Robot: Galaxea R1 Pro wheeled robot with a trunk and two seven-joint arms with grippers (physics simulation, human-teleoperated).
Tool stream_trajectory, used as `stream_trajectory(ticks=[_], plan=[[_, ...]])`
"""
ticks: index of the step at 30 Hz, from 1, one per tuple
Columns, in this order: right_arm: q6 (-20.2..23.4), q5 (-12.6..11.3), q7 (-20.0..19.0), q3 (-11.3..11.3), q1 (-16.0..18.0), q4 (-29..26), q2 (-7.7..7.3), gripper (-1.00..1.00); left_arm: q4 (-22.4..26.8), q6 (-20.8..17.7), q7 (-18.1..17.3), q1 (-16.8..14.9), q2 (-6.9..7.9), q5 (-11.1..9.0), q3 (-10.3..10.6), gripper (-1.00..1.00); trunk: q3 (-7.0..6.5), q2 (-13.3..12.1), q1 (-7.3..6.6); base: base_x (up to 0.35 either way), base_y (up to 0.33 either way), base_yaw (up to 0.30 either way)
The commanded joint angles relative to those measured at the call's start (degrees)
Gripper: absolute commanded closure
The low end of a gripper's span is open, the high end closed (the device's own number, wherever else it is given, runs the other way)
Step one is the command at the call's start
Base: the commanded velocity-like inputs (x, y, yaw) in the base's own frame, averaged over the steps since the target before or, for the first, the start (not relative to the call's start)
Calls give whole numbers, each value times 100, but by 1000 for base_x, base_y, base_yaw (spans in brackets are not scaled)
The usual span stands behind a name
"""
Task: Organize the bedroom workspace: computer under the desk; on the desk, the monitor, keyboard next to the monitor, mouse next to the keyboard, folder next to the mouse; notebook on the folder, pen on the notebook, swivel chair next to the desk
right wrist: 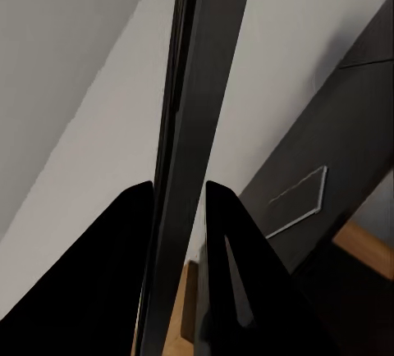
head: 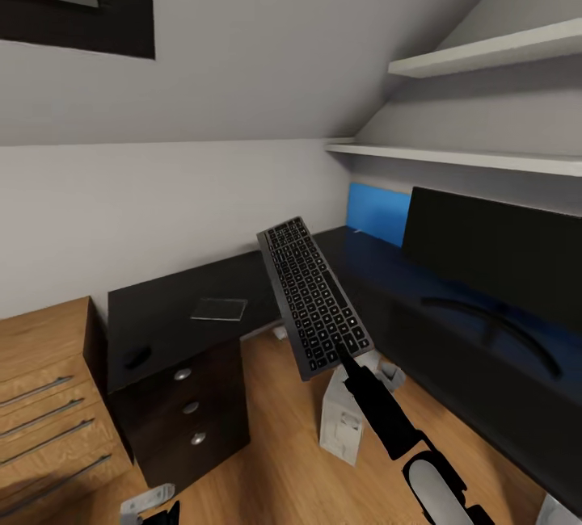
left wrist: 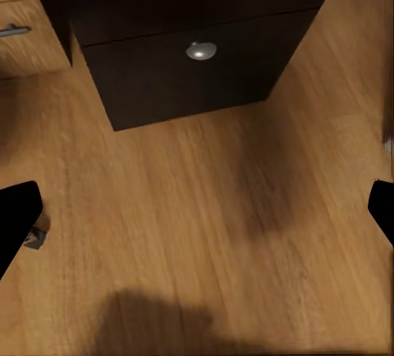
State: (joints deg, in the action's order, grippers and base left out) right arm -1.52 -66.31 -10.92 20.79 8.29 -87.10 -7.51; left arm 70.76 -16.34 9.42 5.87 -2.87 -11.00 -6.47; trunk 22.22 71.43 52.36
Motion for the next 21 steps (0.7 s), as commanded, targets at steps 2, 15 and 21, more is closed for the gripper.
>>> stream_trajectory(ticks=[2, 15, 21], plan=[[-15, -66, -24, 14, 6, 3, -5, 100, 10, -27, 24, 2, -3, -60, -4, -100, 5, 4, 0, -4, 1, -267], [-15, -66, -24, 22, 7, 7, -5, 100, 8, -27, 24, 2, -3, -60, 32, -100, 5, 4, 0, -192, 63, -267], [-15, -66, -24, 22, 7, 8, -3, 100, 8, -27, 24, 2, -3, -60, 36, -100, 5, 4, 0, -144, 65, -267]])
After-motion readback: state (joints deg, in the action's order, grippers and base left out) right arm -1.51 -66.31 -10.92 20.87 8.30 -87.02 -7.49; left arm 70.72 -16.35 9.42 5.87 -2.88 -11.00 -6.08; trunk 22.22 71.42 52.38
